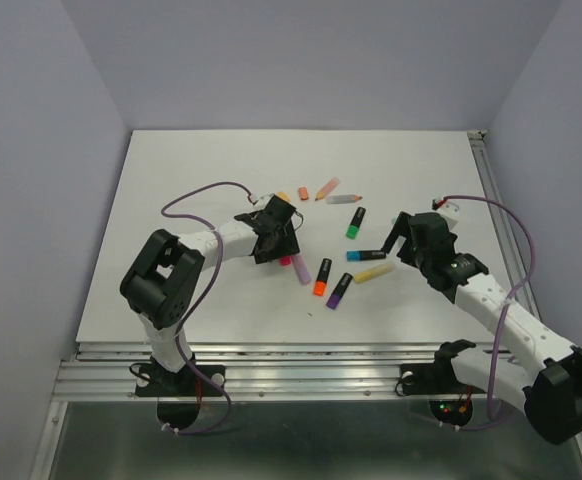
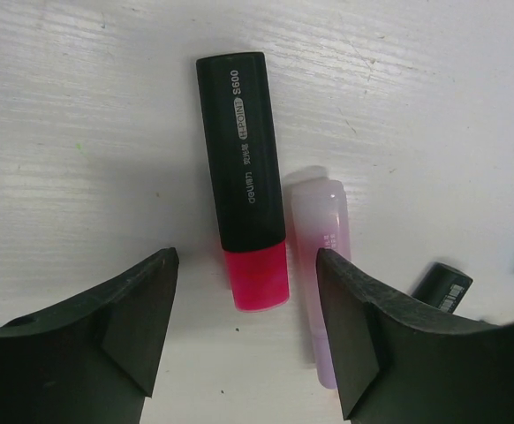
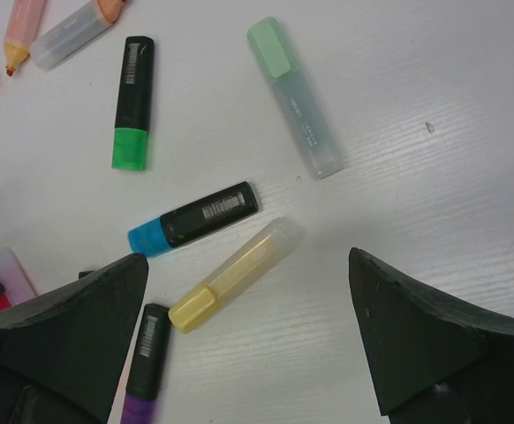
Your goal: Open the pen caps
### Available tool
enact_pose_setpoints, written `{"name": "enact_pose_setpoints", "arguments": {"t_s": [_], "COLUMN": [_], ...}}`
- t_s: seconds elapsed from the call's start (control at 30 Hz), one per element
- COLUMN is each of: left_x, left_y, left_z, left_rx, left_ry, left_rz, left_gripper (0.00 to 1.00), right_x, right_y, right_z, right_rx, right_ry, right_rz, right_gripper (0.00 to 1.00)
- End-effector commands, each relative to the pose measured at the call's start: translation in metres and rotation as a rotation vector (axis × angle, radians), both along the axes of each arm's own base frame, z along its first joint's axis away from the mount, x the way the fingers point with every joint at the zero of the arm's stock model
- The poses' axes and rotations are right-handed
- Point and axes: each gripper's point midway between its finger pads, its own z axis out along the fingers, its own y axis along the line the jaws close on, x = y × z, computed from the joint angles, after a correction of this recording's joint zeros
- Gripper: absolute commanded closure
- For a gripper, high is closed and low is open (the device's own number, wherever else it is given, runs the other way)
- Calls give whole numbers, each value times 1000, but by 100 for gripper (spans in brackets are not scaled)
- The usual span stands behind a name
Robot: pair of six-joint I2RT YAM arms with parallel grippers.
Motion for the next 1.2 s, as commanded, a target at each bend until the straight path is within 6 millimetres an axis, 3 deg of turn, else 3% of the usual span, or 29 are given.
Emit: {"name": "enact_pose_setpoints", "arguments": {"t_s": [0.0,0.13,0.4,0.6,0.9,1.17], "left_x": [-13,-18,-15,-20,-42,-44], "left_y": [14,19,22,24,36,38], "left_z": [-9,-15,-11,-29,-52,-65], "left_rx": [47,70,75,124,255,303], "left_ry": [31,51,31,80,136,158], "left_rz": [16,17,16,3,2,-7], "left_gripper": [26,31,32,36,38,41], "right_x": [1,2,2,1,1,1], "right_y": [-7,-7,-6,-7,-7,-7], "right_z": [-4,-5,-9,-10,-14,-14], "right_rx": [-39,-42,-41,-44,-44,-46], "right_ry": [-1,3,15,16,21,18], "right_rz": [-17,-18,-12,-15,-14,-16], "right_gripper": [0,0,0,0,0,0]}}
